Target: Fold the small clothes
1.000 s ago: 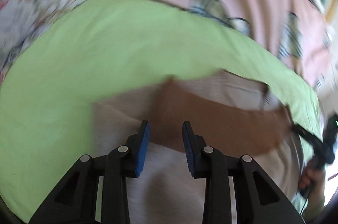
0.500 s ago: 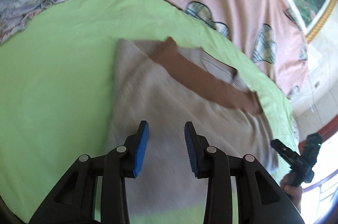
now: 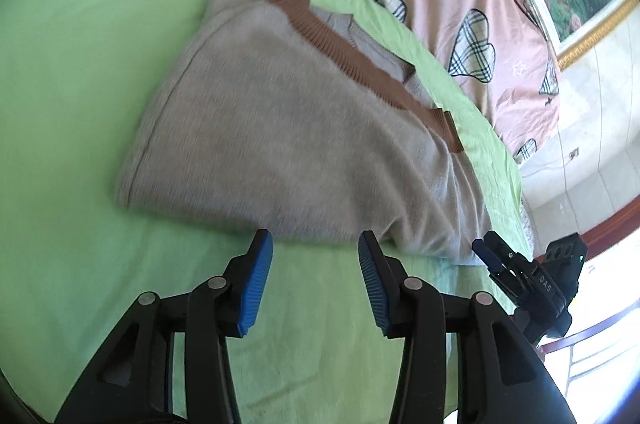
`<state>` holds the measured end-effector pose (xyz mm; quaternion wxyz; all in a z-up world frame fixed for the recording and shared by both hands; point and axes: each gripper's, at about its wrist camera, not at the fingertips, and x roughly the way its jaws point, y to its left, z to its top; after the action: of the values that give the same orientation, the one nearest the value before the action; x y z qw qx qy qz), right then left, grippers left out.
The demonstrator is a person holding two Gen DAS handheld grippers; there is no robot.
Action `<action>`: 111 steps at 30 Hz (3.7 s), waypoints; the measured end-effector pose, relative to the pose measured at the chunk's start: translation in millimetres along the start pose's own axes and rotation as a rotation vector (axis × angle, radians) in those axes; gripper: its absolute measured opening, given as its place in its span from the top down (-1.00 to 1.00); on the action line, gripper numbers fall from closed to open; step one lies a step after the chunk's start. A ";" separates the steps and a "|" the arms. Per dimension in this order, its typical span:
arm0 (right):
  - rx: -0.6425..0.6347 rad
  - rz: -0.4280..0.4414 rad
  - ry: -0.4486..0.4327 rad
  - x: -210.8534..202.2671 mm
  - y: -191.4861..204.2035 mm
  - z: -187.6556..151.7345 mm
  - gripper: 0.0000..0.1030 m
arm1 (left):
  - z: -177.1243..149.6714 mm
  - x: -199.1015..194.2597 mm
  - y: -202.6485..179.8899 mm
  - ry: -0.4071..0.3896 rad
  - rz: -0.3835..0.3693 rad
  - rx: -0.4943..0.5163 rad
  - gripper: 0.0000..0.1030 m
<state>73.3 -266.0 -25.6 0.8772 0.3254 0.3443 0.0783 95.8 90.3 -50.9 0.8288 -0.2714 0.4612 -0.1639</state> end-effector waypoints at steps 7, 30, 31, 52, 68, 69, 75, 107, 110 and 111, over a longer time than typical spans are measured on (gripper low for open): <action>-0.021 0.038 -0.006 -7.4 15.8 -5.8 -0.03 | -4.4 3.3 12.8 -0.019 -0.003 -0.088 -0.15; -0.042 0.081 0.030 -3.5 31.1 -3.2 -0.04 | 45.1 -12.5 33.8 -0.182 0.144 -0.169 0.86; -0.042 0.082 0.024 -4.9 30.7 -1.6 -0.04 | 45.5 -18.3 36.7 -0.188 0.138 -0.160 0.86; 0.011 0.292 0.191 64.9 20.1 88.8 -0.30 | 38.3 36.8 -135.2 -0.189 0.014 0.369 0.87; -0.083 0.456 0.484 199.9 96.6 126.8 0.62 | 32.2 94.2 -151.3 -0.045 0.049 0.418 0.86; -0.087 0.448 0.479 199.7 98.2 130.2 0.63 | 33.5 92.4 -154.4 -0.044 0.048 0.420 0.86; -0.140 0.415 0.332 138.8 79.8 158.9 0.66 | 32.7 82.0 -195.9 -0.043 -0.073 0.451 0.85; -0.054 0.012 0.178 60.1 -97.1 152.3 0.53 | -11.9 202.9 -264.7 0.217 -0.182 0.516 0.59; -0.070 -0.032 0.157 47.4 -91.6 146.7 0.41 | -16.7 181.6 -247.4 0.233 -0.199 0.510 0.41; -0.076 -0.050 0.148 42.3 -89.4 144.3 0.33 | -15.9 177.5 -243.9 0.239 -0.208 0.509 0.38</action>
<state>191.8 -394.8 -25.3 0.8627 0.2762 0.4132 0.0932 169.5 -202.0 -31.1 0.7887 -0.0795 0.4694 -0.3889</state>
